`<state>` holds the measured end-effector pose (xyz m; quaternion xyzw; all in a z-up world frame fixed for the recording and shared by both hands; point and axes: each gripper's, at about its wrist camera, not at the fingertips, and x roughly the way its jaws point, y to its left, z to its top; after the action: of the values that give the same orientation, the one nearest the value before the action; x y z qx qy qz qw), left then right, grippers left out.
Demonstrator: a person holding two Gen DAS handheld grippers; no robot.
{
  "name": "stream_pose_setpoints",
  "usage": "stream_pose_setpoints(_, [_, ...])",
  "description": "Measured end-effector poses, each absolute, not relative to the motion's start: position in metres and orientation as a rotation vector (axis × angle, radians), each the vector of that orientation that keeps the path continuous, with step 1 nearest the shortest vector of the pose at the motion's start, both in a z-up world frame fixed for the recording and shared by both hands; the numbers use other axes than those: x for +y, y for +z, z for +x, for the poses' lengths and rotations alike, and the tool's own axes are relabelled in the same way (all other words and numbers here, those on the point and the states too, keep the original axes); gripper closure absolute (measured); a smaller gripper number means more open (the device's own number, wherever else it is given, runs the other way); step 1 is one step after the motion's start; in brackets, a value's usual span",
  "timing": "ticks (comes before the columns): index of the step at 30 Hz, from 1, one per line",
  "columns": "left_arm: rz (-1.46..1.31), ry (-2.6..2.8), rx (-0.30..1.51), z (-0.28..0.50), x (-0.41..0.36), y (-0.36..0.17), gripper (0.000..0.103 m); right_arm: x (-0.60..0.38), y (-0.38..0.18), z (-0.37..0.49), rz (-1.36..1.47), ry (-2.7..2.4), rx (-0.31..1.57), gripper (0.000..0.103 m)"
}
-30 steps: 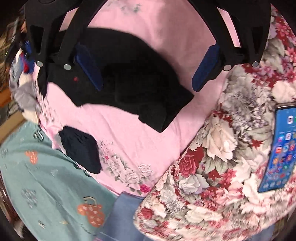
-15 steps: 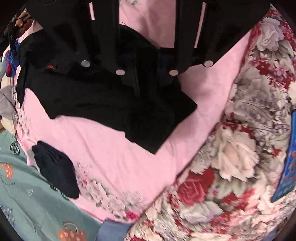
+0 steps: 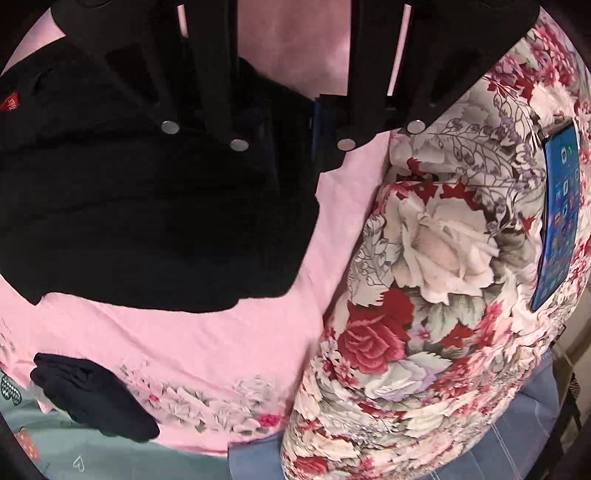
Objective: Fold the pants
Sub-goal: 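Fold the pants over and smooth them flat with the left gripper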
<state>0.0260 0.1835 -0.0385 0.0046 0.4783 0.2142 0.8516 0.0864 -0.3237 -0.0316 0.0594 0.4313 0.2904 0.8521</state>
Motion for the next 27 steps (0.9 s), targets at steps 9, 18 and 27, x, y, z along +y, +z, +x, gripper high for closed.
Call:
stream_pose_setpoints(9, [-0.034,0.360,0.867,0.005,0.166,0.017,0.029,-0.334,-0.015,0.107,0.151,0.449,0.881,0.040])
stream_pose_setpoints(18, [-0.032,0.207,0.996,0.036,0.112,-0.029,0.023,-0.334,-0.018,0.213,0.069,0.146,0.975,0.039])
stream_pose_setpoints(27, [-0.041,0.183,1.058,0.028,0.120,-0.040,0.021,-0.346,-0.061,0.293,0.115,-0.054,1.121,0.051])
